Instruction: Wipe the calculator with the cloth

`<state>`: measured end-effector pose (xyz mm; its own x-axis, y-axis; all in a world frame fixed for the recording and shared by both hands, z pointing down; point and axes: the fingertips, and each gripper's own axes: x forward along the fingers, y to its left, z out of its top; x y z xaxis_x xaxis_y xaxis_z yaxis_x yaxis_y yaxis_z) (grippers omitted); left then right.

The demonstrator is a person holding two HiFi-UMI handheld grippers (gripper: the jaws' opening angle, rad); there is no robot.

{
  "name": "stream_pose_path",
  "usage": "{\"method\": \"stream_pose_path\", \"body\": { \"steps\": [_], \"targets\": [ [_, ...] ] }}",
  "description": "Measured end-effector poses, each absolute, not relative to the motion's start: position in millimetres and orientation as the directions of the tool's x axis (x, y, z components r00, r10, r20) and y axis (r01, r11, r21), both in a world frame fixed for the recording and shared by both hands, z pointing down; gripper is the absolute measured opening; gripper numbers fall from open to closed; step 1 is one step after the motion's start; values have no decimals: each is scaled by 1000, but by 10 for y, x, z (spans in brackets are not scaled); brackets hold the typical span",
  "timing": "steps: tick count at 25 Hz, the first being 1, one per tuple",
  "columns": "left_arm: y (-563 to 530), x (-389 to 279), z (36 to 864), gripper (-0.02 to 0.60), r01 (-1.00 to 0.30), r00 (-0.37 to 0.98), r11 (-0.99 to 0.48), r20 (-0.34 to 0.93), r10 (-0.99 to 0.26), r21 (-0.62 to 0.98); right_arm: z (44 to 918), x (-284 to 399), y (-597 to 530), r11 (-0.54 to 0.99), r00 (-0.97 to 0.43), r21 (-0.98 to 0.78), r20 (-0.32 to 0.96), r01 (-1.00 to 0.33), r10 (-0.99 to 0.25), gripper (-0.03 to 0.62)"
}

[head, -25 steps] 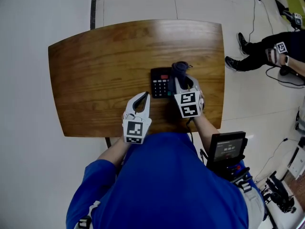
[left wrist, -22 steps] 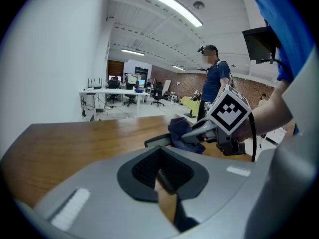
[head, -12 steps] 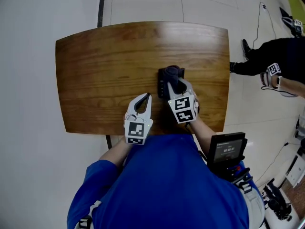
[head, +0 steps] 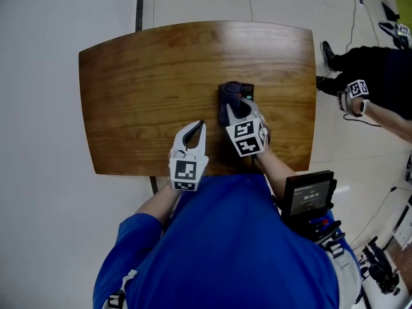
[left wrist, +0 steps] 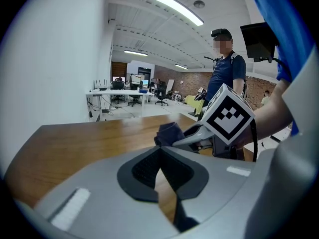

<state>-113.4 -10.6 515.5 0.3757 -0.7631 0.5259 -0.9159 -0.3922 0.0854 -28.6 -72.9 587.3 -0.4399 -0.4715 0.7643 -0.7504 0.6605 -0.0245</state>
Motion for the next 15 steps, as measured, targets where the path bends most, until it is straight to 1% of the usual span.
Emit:
{"method": "stream_pose_path", "body": {
  "steps": [15],
  "targets": [
    [-143, -990, 5399, 7, -903, 405, -418, 515, -755, 97, 6156, 508, -813, 572, -315, 52, 792, -818, -523, 94]
  ]
}}
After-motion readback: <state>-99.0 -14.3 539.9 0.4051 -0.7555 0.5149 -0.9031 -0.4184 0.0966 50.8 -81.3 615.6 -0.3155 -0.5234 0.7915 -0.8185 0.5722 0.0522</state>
